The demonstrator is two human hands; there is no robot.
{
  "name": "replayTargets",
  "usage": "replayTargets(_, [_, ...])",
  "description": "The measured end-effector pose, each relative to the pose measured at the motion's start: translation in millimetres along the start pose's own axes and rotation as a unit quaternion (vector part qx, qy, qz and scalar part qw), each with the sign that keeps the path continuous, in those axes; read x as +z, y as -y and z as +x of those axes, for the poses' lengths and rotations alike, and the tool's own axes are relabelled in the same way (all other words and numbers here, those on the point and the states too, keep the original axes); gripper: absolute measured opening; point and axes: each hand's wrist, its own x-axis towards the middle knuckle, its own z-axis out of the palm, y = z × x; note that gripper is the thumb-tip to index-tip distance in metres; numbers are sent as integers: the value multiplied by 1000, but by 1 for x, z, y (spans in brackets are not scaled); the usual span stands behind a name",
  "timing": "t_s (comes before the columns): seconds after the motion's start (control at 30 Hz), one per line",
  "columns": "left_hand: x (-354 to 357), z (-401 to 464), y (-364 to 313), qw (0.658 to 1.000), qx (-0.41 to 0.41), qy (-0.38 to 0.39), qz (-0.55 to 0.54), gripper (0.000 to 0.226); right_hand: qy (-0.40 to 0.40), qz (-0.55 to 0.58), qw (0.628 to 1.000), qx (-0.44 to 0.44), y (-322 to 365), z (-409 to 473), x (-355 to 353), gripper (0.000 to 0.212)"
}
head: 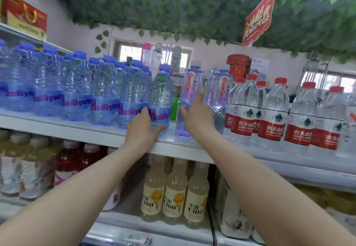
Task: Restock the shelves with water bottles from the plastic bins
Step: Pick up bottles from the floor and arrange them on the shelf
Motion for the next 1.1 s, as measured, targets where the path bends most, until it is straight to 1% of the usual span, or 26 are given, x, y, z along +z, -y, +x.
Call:
replayTargets(0.07, [0, -7, -3, 999, 18, -30, 4, 73, -37, -23, 998, -43, -9, 0, -8, 72])
replayTargets(0.1, [0, -10, -4, 997, 41, -61, 15, 75, -77, -38, 993, -79, -17, 0, -13, 64])
replayTargets(0.17, [-1, -13, -10, 988, 98, -118, 32, 70, -165, -80, 973, -139, -37, 1, -24, 56])
replayTargets(0.2, [1, -12, -15, 983, 124, -131, 30, 67, -204, -87, 964, -146, -46, 2, -29, 53])
replayTargets(0.23, [2, -11, -21, 981, 147, -128, 24, 64, -225, -81, 961, -139, -54, 1, -33, 51])
replayTargets(0.27, [5, -11, -29, 980, 163, -109, 18, 63, -226, -71, 964, -122, -60, -1, -36, 52])
replayTargets(0.33, [14, -10, -45, 986, 161, -42, 16, 65, -187, -35, 979, -75, -68, -3, -40, 64])
replayTargets(0.4, [26, -10, -56, 993, 110, 35, 32, 71, -150, -13, 987, -51, -68, 0, -46, 76])
replayTargets(0.43, [32, -8, -58, 994, 83, 62, 43, 73, -142, -10, 989, -51, -65, 5, -50, 80])
replayTargets(0.5, [42, -6, -58, 993, 46, 86, 63, 69, -118, 4, 992, -47, -54, 17, -60, 85])
replayTargets(0.6, [44, -5, -60, 994, 11, 91, 67, 65, -65, 1, 998, -17, -41, 35, -72, 90])
replayTargets(0.67, [41, -6, -62, 995, 0, 85, 57, 60, -36, -2, 999, 4, -39, 41, -75, 90])
replayTargets(0.77, [38, -10, -64, 996, -11, 74, 38, 52, -43, 3, 999, 20, -42, 46, -75, 87])
replayTargets(1.0, [39, -11, -62, 997, -20, 67, 18, 49, -48, -9, 999, 17, -42, 45, -77, 84])
replayTargets(1.07, [40, -11, -61, 998, -18, 64, 14, 51, -48, -5, 999, 12, -42, 44, -77, 84])
replayTargets(1.1, [41, -11, -60, 998, -16, 63, 13, 55, -46, 1, 999, 7, -43, 42, -79, 83])
